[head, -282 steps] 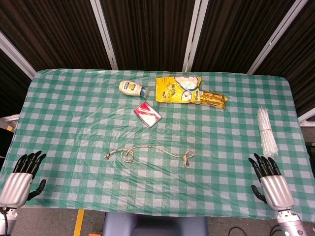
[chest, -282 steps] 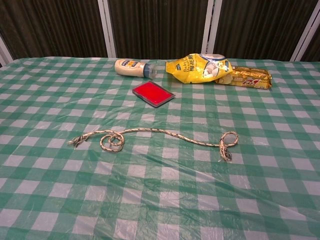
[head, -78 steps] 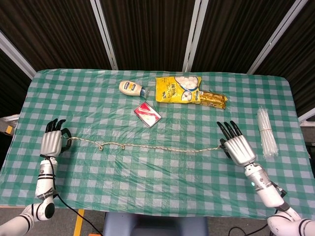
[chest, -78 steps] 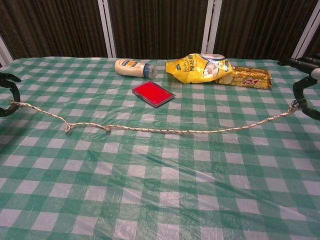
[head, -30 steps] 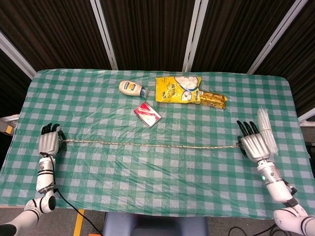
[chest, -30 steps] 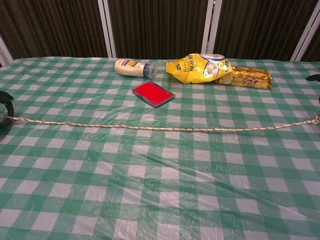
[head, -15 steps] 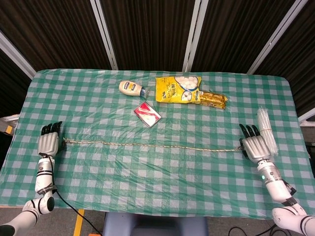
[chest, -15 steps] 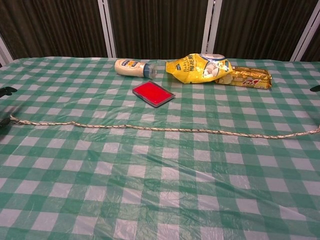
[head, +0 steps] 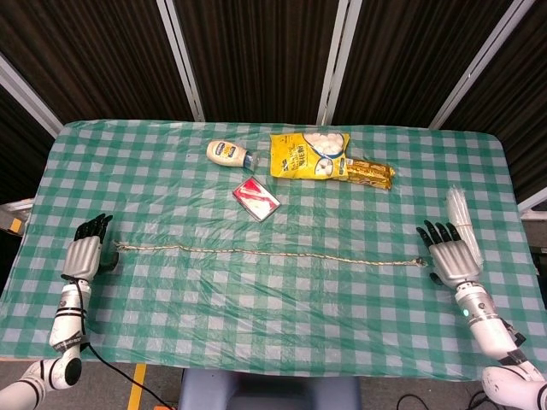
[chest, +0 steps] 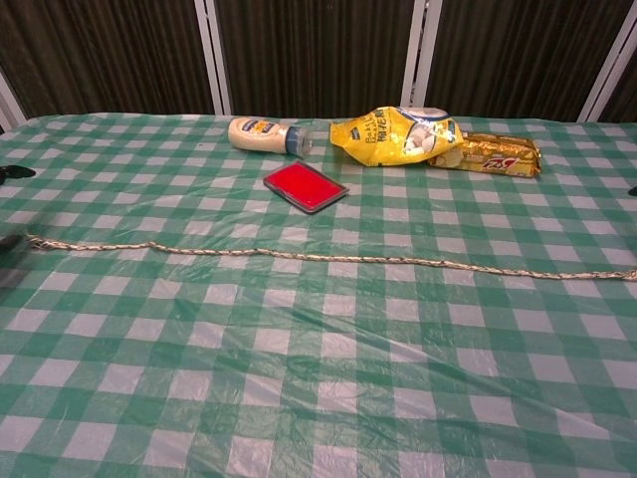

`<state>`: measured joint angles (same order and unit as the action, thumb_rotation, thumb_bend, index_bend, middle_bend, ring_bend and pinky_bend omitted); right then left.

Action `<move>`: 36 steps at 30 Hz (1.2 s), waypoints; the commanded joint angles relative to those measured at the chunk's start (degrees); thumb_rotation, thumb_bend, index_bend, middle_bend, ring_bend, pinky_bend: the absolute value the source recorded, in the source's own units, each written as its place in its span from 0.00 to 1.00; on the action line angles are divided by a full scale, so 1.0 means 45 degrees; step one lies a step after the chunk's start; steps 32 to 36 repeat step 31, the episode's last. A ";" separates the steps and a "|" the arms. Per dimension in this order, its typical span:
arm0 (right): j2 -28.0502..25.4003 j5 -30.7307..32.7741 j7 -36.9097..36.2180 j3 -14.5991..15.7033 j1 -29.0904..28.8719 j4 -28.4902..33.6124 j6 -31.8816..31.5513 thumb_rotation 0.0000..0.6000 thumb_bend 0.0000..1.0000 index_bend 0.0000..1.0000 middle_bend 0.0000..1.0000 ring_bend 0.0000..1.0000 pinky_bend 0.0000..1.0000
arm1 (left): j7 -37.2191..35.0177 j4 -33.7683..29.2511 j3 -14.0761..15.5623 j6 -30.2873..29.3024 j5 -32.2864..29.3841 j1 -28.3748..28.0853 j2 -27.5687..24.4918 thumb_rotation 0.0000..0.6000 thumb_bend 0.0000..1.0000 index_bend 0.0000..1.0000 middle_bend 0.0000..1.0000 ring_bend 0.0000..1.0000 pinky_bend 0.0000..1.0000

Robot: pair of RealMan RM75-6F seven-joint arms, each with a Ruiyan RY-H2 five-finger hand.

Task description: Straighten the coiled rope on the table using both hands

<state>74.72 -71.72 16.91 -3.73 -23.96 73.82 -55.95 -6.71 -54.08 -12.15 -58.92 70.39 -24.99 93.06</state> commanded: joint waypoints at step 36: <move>-0.1391 -0.4220 -0.1176 0.1721 0.4406 0.2945 -0.6984 1.00 0.31 0.00 0.00 0.00 0.00 | 0.1563 -0.7556 0.3388 -0.6988 0.4866 0.4648 -0.5476 1.00 0.41 0.00 0.00 0.00 0.03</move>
